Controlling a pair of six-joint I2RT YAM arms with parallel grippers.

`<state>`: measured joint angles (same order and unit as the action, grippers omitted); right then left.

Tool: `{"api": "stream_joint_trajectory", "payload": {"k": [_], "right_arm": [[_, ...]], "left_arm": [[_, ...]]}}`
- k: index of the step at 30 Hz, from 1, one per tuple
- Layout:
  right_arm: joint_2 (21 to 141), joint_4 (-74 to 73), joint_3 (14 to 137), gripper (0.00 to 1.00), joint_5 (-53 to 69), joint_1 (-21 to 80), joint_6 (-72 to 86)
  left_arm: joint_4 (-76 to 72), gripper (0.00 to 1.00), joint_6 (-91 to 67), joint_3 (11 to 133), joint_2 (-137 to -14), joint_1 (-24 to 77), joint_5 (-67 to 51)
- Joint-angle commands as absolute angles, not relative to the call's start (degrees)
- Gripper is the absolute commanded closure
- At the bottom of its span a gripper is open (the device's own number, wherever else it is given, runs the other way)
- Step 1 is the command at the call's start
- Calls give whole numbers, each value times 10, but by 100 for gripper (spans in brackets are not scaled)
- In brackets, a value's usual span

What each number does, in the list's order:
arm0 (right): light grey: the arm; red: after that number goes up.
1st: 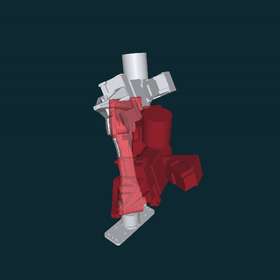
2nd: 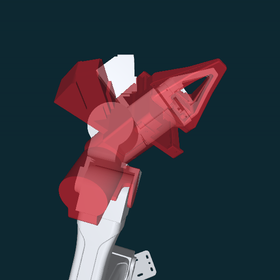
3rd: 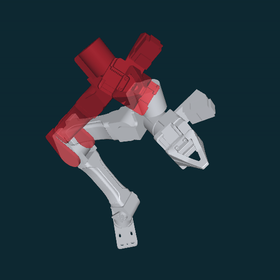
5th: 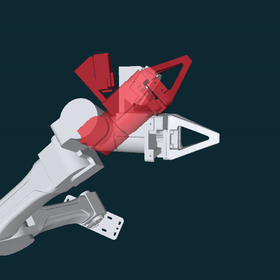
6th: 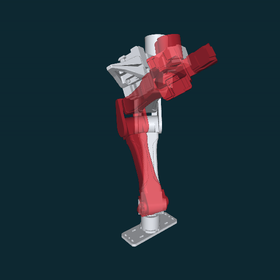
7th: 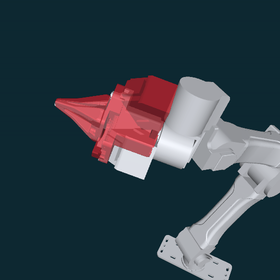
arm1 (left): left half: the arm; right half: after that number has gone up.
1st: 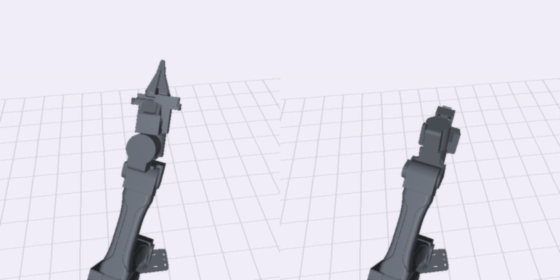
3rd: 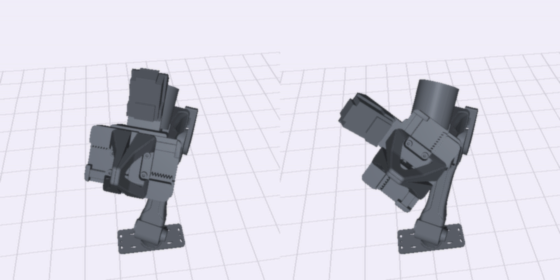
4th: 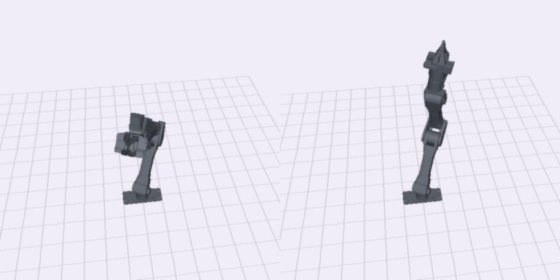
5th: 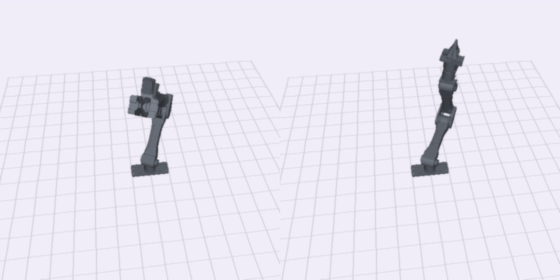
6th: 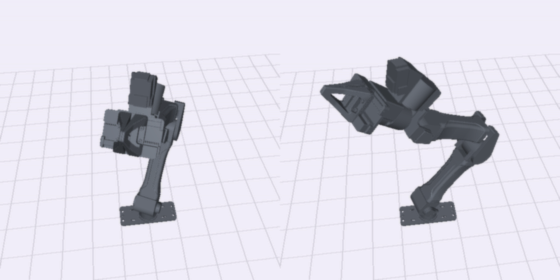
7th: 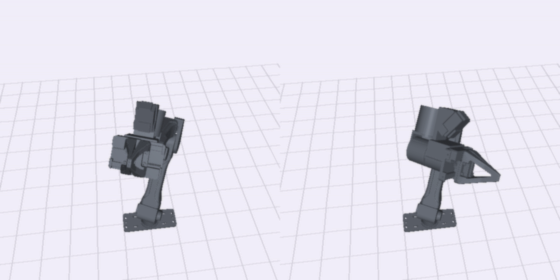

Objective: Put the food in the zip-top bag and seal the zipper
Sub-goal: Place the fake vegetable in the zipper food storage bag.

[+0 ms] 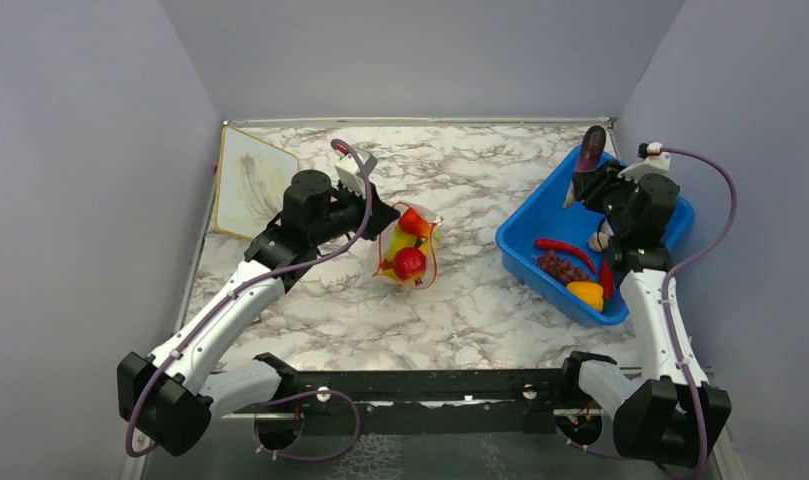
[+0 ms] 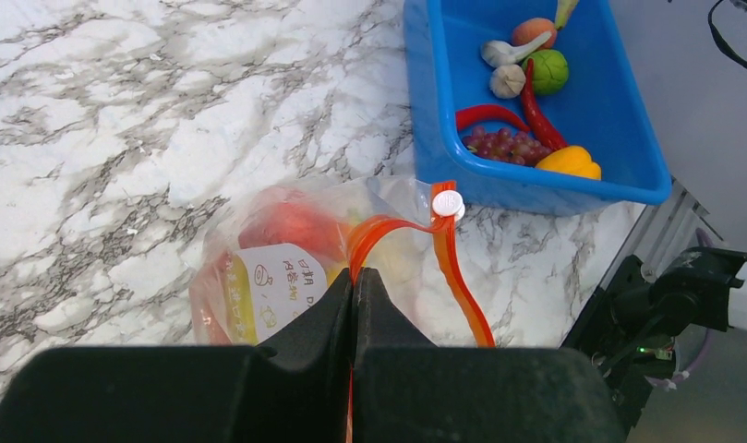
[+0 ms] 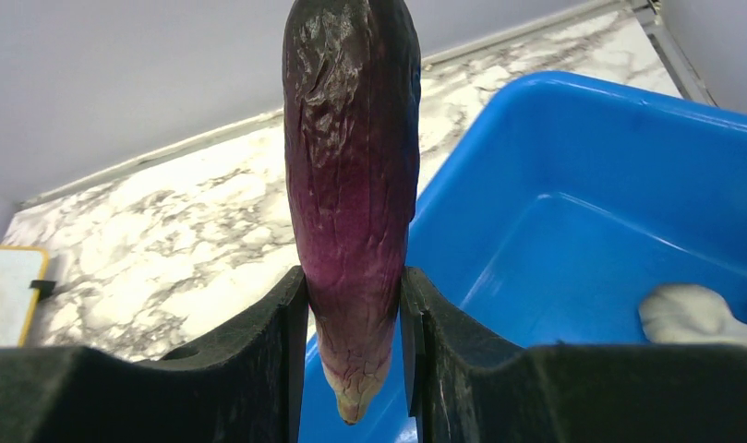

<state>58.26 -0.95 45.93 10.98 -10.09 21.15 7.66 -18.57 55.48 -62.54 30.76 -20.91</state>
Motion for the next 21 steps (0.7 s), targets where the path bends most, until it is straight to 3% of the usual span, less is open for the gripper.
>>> {"api": "stream_joint_trajectory", "payload": {"k": [1,21], "right_arm": [[556,6,475,81,184,-89,214],[530,133,451,80,335,83,189]], "left_arm": [[45,100,-205,575,-617,308,-193],[93,100,-264,633,-684,307,-224]]}}
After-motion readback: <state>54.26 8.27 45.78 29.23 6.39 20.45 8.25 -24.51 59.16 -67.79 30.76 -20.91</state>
